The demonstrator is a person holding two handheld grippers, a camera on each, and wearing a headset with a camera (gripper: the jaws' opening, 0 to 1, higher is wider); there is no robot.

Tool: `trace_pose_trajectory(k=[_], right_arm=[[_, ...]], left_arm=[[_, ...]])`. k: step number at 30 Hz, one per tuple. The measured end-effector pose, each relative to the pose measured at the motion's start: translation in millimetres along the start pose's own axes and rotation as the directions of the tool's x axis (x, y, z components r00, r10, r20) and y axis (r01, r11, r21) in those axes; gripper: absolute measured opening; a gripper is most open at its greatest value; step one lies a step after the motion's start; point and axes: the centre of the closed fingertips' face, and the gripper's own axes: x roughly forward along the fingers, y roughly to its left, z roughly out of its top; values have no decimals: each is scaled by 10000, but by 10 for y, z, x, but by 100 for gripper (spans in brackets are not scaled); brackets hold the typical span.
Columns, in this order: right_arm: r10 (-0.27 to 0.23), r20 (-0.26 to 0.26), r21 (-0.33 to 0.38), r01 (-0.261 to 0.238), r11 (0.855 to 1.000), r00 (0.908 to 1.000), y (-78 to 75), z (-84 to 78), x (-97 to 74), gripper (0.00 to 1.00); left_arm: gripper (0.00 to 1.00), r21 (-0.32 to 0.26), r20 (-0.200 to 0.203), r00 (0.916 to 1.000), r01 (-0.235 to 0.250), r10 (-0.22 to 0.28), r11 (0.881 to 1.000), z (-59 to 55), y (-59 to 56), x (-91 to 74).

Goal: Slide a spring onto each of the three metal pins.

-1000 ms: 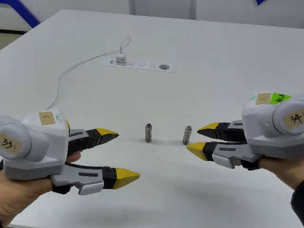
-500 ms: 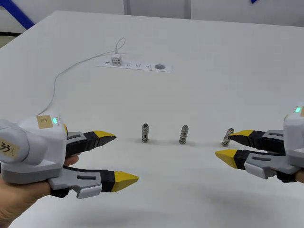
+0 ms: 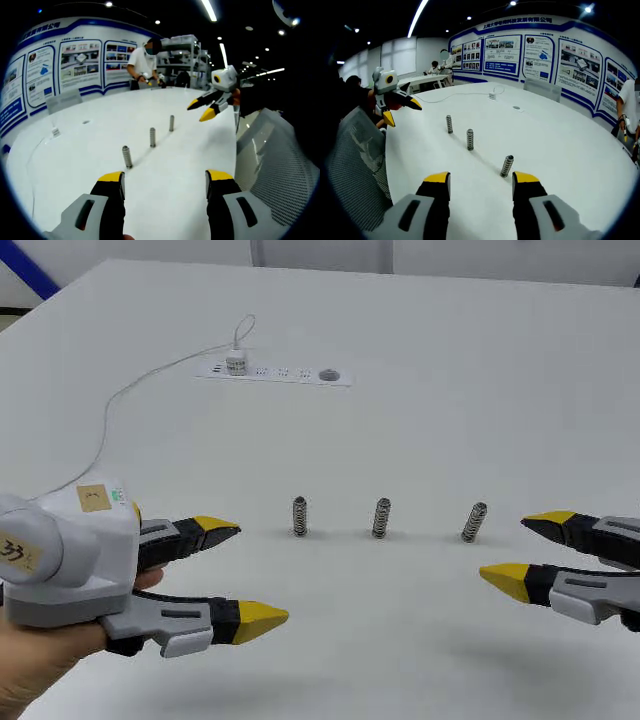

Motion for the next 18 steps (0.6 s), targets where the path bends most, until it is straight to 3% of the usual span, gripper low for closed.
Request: trace_pose_trajectory(k=[7,18], right_arm=[[135,114,7,-135,9999,9998,16,-36,-37,61],[-108,108,248,105,9996,9999,-52,-97,-94,64]], left_arm=[[67,-85,4,10000,-24,24,10000,-28,20,-2],[68,-168,-2,10000,-76,76,9998,-50,40,-8]])
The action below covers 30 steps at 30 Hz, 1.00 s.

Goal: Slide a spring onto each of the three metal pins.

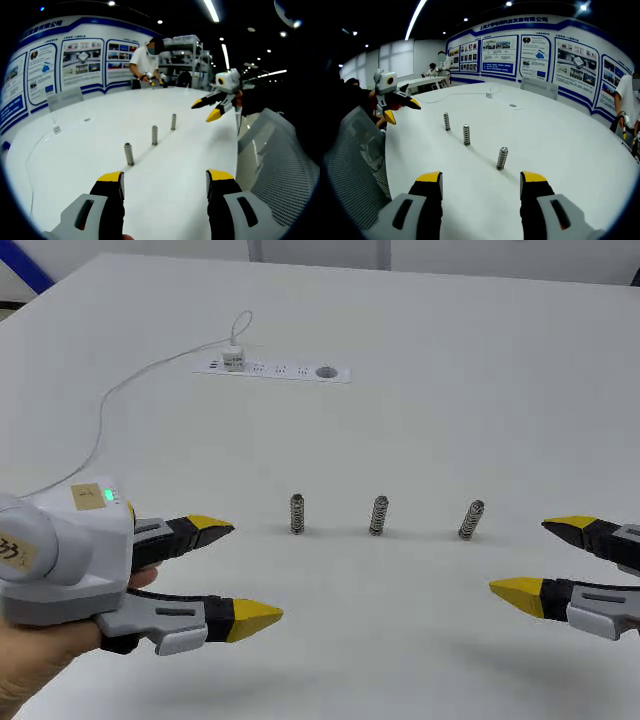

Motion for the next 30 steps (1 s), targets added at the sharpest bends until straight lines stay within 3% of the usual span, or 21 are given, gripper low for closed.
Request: trace_pose_trajectory(k=[30], right_arm=[[-399,75,359,396,9986,9992,-74,-51,-110,66]], left_arm=[[69,-20,-68,9999,106,-106,9999,0,-9,8]])
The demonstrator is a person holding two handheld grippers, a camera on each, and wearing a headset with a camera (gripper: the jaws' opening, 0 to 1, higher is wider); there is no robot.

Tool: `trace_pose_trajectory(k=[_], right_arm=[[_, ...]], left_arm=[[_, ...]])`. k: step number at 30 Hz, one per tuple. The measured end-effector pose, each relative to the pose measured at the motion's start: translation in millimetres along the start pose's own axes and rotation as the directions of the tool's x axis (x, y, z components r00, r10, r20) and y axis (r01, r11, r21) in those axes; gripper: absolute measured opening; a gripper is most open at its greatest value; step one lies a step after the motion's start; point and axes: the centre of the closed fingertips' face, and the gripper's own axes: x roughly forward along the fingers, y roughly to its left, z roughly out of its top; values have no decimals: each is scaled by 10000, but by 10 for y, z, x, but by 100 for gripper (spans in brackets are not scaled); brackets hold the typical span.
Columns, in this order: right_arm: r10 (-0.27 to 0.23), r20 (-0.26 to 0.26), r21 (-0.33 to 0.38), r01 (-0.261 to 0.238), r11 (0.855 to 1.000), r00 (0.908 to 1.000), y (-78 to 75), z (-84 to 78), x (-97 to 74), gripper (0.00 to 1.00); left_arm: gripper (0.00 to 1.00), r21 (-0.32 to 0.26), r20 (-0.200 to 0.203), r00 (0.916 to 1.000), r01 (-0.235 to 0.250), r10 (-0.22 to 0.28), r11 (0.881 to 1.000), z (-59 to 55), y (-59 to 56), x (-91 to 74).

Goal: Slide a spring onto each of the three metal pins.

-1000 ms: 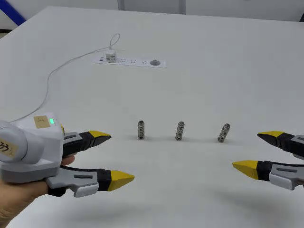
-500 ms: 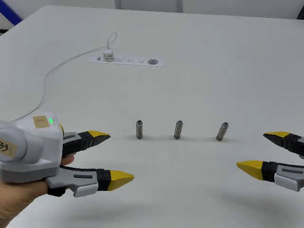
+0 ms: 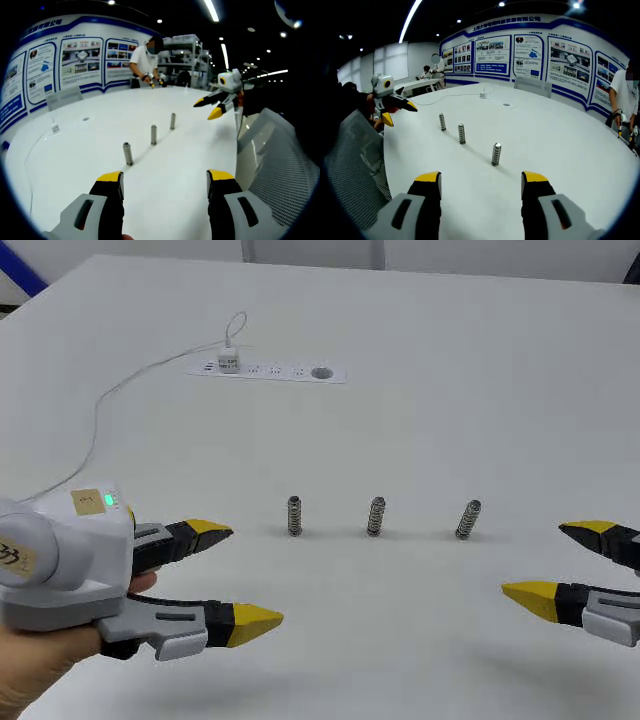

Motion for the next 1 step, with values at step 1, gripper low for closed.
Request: trace_pose_trajectory(k=[1], right_arm=[[-9,9,2,9,10000,10000,0,4,0,66]], left_arm=[[68,8,-2,10000,-2,2,10000,1,2,-2]])
